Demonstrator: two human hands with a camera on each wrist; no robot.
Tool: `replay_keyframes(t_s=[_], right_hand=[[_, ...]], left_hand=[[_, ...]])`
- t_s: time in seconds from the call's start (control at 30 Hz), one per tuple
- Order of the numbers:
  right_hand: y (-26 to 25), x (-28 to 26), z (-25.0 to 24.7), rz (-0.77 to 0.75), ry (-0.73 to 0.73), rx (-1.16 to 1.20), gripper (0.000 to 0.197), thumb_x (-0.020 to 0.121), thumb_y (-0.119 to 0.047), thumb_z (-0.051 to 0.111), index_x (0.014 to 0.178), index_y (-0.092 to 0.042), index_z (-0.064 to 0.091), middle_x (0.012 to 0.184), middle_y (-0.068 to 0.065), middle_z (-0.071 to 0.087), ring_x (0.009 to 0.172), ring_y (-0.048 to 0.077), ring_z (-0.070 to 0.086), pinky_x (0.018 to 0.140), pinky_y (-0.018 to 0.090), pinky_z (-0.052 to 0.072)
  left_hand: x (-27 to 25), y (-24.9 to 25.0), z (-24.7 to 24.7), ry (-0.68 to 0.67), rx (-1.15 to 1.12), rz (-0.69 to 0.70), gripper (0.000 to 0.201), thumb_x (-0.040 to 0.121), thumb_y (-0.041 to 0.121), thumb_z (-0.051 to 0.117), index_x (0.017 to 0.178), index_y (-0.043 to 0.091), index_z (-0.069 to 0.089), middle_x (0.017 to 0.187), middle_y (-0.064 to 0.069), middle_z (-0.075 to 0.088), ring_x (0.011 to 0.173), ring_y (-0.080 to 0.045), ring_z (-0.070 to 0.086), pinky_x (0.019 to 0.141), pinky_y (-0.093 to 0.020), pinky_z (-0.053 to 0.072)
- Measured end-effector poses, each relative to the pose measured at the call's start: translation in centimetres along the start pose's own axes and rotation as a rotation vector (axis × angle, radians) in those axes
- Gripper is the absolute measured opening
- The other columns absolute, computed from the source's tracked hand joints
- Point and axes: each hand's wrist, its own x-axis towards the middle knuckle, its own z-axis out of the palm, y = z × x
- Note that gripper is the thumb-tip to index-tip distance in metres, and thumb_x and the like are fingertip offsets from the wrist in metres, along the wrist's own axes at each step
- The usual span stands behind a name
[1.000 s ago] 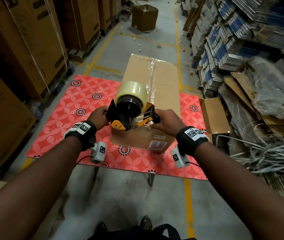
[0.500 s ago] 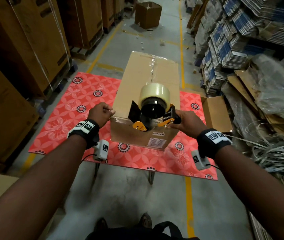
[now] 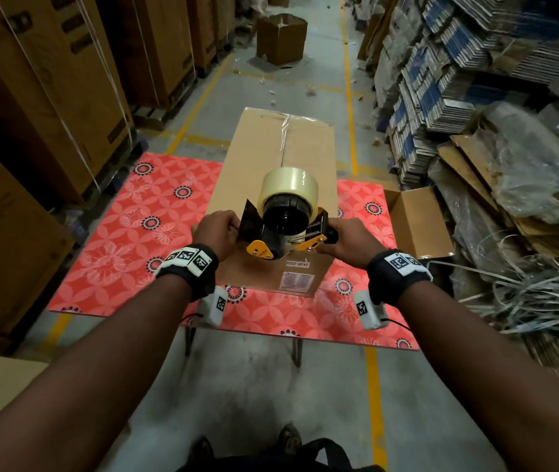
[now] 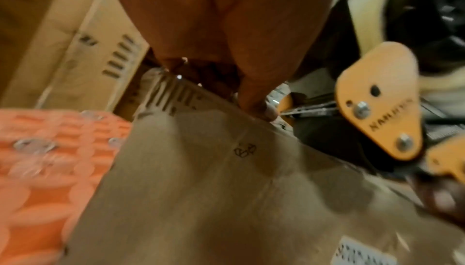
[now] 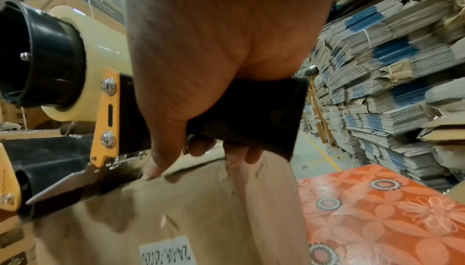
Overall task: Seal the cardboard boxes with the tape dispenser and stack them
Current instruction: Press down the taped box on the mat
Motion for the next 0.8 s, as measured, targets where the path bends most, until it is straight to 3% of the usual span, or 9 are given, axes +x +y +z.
replay_keyframes(t_s=[0.07, 0.13, 0.23, 0.3, 0.47, 0.53, 0.67, 0.8], right_hand=[[0.3, -0.2, 0.1, -0.009, -0.001, 0.004, 0.028, 0.079, -0.019, 0.081, 0.105, -0.018, 0.071, 0.091, -0.004, 0.072, 0.083, 0.013, 0.066, 0.07, 0.029, 0.052], [0.3, -0.6, -0.1, -0.029, 0.0, -0.033, 0.025, 0.08, -0.023, 0.079, 0.103, -0.019, 0.069, 0.09, -0.004, 0.071, 0.083, 0.017, 0.066, 0.068, 0.035, 0.053], [0.7, -1.3, -1.2, -0.068, 0.017, -0.127, 0.02, 0.082, -0.023, 0.078, 0.095, -0.019, 0.064, 0.081, -0.005, 0.064, 0.076, 0.02, 0.062, 0.06, 0.033, 0.046], [2.0, -2.2, -2.2, -0.075, 0.045, -0.169, 0.019, 0.082, -0.026, 0.079, 0.094, -0.02, 0.065, 0.08, -0.006, 0.065, 0.071, 0.016, 0.058, 0.057, 0.031, 0.041], [5.7, -4.1, -3.7, -0.002, 0.08, -0.129, 0.021, 0.081, -0.024, 0.081, 0.099, -0.02, 0.07, 0.082, -0.007, 0.066, 0.071, 0.008, 0.058, 0.057, 0.024, 0.035], [5.8, -4.4, -3.4, 0.006, 0.088, -0.079, 0.021, 0.082, -0.02, 0.08, 0.101, -0.02, 0.071, 0.082, -0.011, 0.063, 0.072, 0.005, 0.057, 0.059, 0.019, 0.037], [6.5, -3.8, -2.6, 0.026, 0.103, -0.03, 0.018, 0.081, -0.021, 0.081, 0.096, -0.022, 0.071, 0.081, -0.007, 0.067, 0.077, 0.015, 0.064, 0.064, 0.031, 0.045], [6.8, -3.8, -2.4, 0.041, 0.106, -0.03, 0.019, 0.081, -0.018, 0.079, 0.098, -0.023, 0.071, 0.082, -0.01, 0.065, 0.076, 0.011, 0.061, 0.057, 0.02, 0.036]], left_hand=[[0.0, -0.2, 0.2, 0.008, -0.032, -0.027, 0.03, 0.079, 0.007, 0.057, 0.067, 0.03, 0.042, 0.074, 0.009, 0.047, 0.084, -0.031, 0.056, 0.073, -0.038, 0.042], [-0.1, -0.3, 0.2, 0.014, -0.058, -0.037, 0.025, 0.079, 0.008, 0.058, 0.071, 0.029, 0.048, 0.078, 0.008, 0.051, 0.085, -0.03, 0.057, 0.074, -0.037, 0.042], [-0.5, -0.1, 0.2, 0.038, -0.124, -0.044, 0.021, 0.08, 0.01, 0.065, 0.072, 0.027, 0.056, 0.079, 0.007, 0.055, 0.084, -0.025, 0.059, 0.078, -0.038, 0.047], [-0.5, -0.2, 0.4, 0.054, -0.158, -0.053, 0.023, 0.079, 0.014, 0.071, 0.068, 0.028, 0.056, 0.079, 0.008, 0.058, 0.084, -0.021, 0.06, 0.08, -0.04, 0.048], [-0.5, 0.1, 0.7, 0.085, -0.141, -0.092, 0.026, 0.078, 0.019, 0.072, 0.065, 0.032, 0.054, 0.077, 0.013, 0.054, 0.082, -0.016, 0.055, 0.086, -0.042, 0.046], [-0.5, 1.0, 1.0, 0.089, -0.095, -0.13, 0.019, 0.079, 0.018, 0.069, 0.07, 0.032, 0.06, 0.08, 0.014, 0.053, 0.085, -0.014, 0.053, 0.091, -0.043, 0.041], [-0.6, 3.6, 2.2, 0.001, -0.055, -0.05, 0.019, 0.078, 0.023, 0.068, 0.091, 0.036, 0.069, 0.086, 0.01, 0.054, 0.097, -0.024, 0.059, 0.091, -0.047, 0.045], [-0.9, 7.1, 3.7, 0.006, 0.002, -0.052, 0.019, 0.084, 0.023, 0.065, 0.101, 0.032, 0.068, 0.1, 0.002, 0.059, 0.105, -0.025, 0.055, 0.088, -0.039, 0.038]])
